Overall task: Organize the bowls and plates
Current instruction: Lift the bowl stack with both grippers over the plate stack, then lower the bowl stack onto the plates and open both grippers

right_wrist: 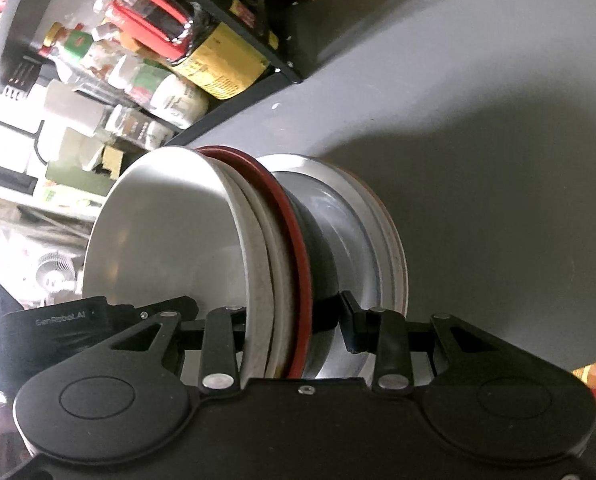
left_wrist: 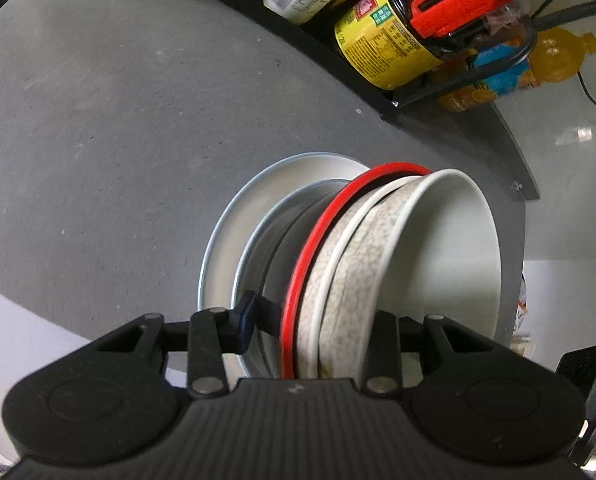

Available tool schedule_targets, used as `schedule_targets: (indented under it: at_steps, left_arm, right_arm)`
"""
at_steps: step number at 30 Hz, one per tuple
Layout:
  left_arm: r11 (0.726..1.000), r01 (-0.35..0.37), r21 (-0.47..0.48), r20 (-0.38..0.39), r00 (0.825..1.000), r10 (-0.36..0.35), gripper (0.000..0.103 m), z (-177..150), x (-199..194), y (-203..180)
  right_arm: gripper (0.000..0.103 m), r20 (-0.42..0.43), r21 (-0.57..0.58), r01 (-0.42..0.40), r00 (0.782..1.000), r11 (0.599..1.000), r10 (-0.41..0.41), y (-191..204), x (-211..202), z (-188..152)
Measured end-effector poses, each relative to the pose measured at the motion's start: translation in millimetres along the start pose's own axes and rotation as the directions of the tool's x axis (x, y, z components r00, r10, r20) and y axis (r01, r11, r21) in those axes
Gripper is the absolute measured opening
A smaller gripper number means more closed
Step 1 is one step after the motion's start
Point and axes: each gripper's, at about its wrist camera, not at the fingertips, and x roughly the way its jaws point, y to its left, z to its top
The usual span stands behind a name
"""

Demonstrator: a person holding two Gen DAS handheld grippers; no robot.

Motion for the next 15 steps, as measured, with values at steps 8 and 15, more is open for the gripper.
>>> schedule_targets:
  at_steps: [8, 15]
  left_arm:
    - [0.998, -0.002, 0.056, -0.022, 1.0, 0.003, 0.038, 7.1, 6.9, -5.3]
    - [0.983, -0.054, 0.175, 0.027, 0.998, 0.05, 0.042, 9.6, -3.0, -23.7]
  right_arm:
    - [0.04, 0.07, 0.071, -0.008, 0.998, 0.997, 0.004, -6.2, -0.4, -9.0]
    - [0.046, 0.152, 0.08, -0.007, 0.988, 0.997, -0.005, -7.8, -19.6, -13.2]
